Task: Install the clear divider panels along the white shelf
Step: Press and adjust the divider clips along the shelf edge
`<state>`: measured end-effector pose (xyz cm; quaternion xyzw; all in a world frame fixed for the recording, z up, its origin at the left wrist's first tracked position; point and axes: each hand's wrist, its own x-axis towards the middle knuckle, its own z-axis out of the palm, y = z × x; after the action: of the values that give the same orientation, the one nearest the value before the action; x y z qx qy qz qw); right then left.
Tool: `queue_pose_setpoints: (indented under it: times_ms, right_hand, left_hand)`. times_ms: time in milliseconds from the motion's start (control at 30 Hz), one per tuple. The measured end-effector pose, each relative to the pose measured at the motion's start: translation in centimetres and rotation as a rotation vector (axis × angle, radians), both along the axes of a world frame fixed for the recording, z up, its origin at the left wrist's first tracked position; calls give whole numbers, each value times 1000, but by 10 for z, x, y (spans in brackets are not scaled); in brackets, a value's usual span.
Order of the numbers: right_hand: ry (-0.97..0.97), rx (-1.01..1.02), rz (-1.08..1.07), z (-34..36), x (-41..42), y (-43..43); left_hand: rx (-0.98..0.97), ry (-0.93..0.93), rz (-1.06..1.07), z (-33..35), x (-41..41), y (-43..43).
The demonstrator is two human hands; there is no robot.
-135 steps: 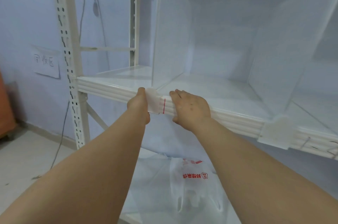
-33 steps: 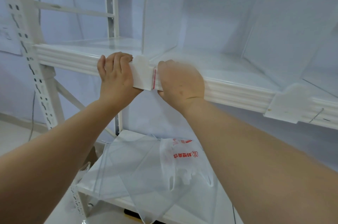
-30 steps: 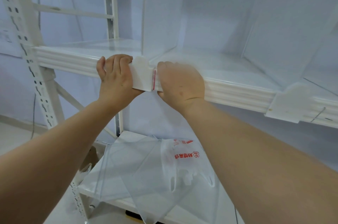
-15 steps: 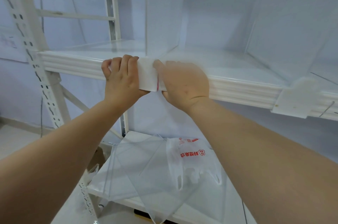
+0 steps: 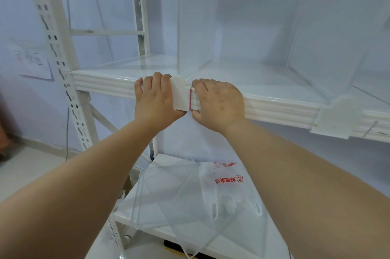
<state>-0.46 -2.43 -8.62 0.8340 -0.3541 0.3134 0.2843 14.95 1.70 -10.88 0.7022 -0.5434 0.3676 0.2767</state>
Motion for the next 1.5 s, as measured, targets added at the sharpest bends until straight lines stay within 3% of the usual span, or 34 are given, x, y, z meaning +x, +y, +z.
queue_pose_setpoints:
  times_ms: [167,300,500,633,733,800,933,1100,1300,1500]
  right_hand:
    - [105,303,30,20,-8,22]
    - [28,431,11,31,-20,44]
    - [31,385,-38,29,-66,74]
    - [-3,149,-99,37,-104,82]
    - [-142,-37,-165,46,-134,89]
    - [-176,-23,-264,53,-156,94]
    - [-174,198,-468,56,-202,95]
    - [-132,393,-498,46,-232,87]
    - [-45,439,-491,32,-239,65]
    - [-101,446,-443,18,-232,50]
  left_hand:
    - [272,170,-32,13,-9,16]
    - [171,436,-147,21,-44,37]
    - [219,316,-293,35,-115,54]
    - [274,277,-444,51,-145,56]
    - [345,375,-569,65,-174,58]
    - [407,398,-625,71,-192,57]
    - [484,182,-555,75,-229,46]
    - [557,-88,-364,73,-252,32]
    - [499,-118,-381,57,-255,17]
    - [350,-167,-465,37,-249,9]
